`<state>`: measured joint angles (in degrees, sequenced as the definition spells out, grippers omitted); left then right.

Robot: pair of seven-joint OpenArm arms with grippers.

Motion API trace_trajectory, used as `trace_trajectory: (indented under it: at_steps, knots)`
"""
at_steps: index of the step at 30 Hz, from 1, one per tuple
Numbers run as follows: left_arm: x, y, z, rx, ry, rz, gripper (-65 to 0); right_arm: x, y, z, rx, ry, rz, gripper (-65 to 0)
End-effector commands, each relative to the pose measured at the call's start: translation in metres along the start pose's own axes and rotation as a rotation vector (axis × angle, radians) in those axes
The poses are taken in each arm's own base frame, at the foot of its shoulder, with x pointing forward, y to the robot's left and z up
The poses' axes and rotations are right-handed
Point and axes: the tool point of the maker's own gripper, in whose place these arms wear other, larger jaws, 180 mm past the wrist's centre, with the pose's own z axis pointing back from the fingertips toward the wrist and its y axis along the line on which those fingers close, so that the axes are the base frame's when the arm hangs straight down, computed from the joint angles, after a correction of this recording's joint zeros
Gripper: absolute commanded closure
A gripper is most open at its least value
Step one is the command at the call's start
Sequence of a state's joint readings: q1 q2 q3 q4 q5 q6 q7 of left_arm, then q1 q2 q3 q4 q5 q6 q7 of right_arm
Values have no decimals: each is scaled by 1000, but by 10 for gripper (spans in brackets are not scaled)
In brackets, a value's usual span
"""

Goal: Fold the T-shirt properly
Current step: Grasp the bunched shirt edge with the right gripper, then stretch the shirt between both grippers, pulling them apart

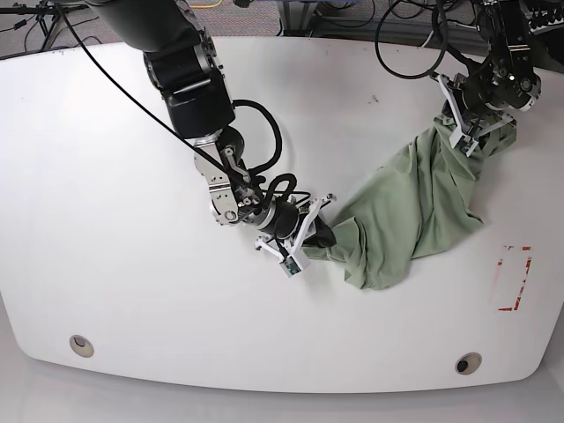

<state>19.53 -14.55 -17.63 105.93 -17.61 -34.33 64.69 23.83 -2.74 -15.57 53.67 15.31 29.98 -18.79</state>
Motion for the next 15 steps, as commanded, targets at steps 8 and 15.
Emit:
trace_trajectory:
  at_steps: [8,15]
  knots:
    - [26,25,12,63,-56,-42,-6,39,-14,56,-115,-97,105,0]
    - [53,41,19,100,-112,-60,-6,49,-42,117,-245,-142,111,0]
